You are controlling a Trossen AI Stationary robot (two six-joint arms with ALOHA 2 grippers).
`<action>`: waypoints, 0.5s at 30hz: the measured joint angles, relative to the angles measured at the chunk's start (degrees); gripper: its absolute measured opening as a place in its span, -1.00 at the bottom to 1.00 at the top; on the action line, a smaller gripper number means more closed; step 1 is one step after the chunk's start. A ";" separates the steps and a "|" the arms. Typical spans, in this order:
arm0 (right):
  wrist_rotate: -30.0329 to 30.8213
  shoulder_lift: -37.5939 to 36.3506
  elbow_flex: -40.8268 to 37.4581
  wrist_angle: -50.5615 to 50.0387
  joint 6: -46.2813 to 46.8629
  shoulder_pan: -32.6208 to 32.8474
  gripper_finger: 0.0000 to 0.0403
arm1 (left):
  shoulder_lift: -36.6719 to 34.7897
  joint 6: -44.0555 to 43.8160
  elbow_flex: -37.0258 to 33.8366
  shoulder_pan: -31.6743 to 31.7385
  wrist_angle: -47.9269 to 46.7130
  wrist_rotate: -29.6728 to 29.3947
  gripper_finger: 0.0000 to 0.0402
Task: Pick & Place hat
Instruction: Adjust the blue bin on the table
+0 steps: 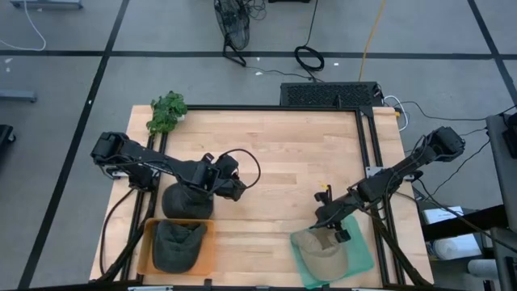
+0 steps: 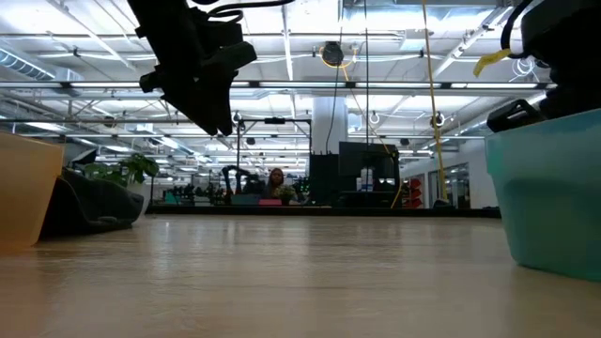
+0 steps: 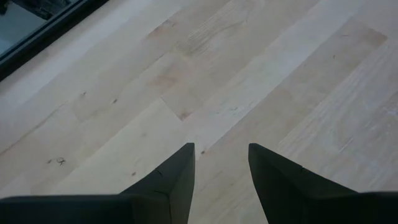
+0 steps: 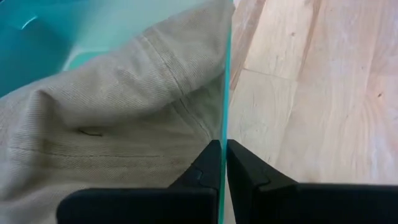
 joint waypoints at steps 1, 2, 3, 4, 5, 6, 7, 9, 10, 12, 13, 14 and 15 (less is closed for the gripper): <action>0.01 0.00 0.00 -0.31 0.62 0.00 -0.98 | 0.00 0.00 0.00 0.00 0.00 0.00 -0.19; 0.01 0.00 0.00 -0.77 1.46 0.00 -0.98 | 0.00 0.11 0.00 0.00 0.00 0.00 -0.19; 0.06 0.00 0.00 -1.21 2.43 0.00 -0.98 | 0.00 0.47 0.00 0.00 0.01 0.00 -0.19; 0.16 0.00 0.00 -1.54 3.45 0.00 -0.98 | 0.00 0.72 0.00 0.00 0.00 0.00 -0.19; 0.16 0.00 0.00 -1.71 4.53 0.00 -0.98 | 0.00 0.92 0.00 0.00 0.00 0.02 -0.19; 0.20 0.00 0.00 -1.83 5.73 0.00 -0.99 | 0.00 0.94 0.00 0.00 0.00 0.02 -0.19; 0.23 0.00 0.00 -1.94 7.21 0.00 -0.99 | 0.00 0.92 0.00 0.00 0.00 0.01 -0.19; 0.36 0.00 0.02 -2.12 10.39 0.00 -1.00 | 0.00 1.00 0.00 0.00 0.00 0.02 -0.19; 0.45 0.00 0.04 -2.23 12.23 -0.02 -0.99 | 0.00 1.03 0.00 0.00 0.00 0.02 -0.19; 1.27 0.00 0.04 -2.36 15.94 0.00 -0.99 | 0.00 1.03 0.00 0.00 0.00 0.02 -0.19; 1.75 0.00 0.04 -2.38 17.64 0.02 -0.99 | 0.00 1.03 0.00 0.00 0.00 0.02 -0.19; 1.94 0.00 0.04 -2.40 19.13 0.02 -0.99 | 0.00 1.03 0.00 0.00 0.00 0.02 -0.19; 1.93 0.00 0.04 -2.38 20.40 0.02 -0.99 | 0.00 1.09 0.00 0.00 0.00 0.02 -0.19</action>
